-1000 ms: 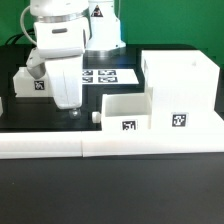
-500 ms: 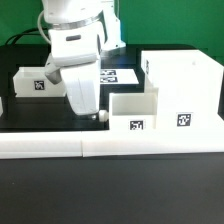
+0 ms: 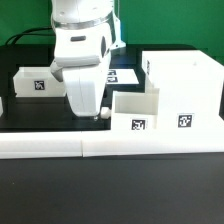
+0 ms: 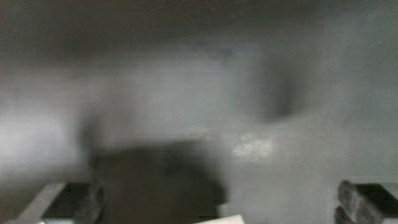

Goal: Assemble drawer

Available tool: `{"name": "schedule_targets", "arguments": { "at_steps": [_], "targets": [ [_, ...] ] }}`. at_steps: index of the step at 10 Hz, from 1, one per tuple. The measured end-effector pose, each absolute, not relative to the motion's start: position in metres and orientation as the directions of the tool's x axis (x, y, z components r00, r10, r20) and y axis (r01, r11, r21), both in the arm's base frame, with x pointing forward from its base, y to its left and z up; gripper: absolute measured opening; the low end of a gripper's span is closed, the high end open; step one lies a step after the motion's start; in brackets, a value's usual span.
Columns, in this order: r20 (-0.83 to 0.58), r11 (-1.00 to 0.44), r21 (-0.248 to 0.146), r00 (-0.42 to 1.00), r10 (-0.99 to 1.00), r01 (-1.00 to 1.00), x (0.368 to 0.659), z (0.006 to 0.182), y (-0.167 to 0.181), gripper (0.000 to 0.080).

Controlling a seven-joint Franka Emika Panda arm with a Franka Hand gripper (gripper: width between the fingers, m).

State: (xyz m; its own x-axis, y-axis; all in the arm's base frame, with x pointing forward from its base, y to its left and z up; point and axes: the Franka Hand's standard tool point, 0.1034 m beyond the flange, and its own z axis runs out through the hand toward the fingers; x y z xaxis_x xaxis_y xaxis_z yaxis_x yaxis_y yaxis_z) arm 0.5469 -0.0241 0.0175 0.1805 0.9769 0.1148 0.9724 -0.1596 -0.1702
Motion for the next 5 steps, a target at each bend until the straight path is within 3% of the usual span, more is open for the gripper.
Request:
{"name": "schedule_targets", "arguments": {
  "at_steps": [2,4,5],
  "targets": [
    [0.115,-0.162,-0.171,0.183,0.976,0.972,0.5464,0.0172,-0.0249,0.0649],
    [0.139,-0.038,-0.157,0.060,0.989,0.987,0.5508,0.0180,-0.0332,0.0649],
    [0.134,-0.019,-0.179,0.043,0.990,0.984,0.5542,0.0209,-0.0334,0.0649]
  ]
}}
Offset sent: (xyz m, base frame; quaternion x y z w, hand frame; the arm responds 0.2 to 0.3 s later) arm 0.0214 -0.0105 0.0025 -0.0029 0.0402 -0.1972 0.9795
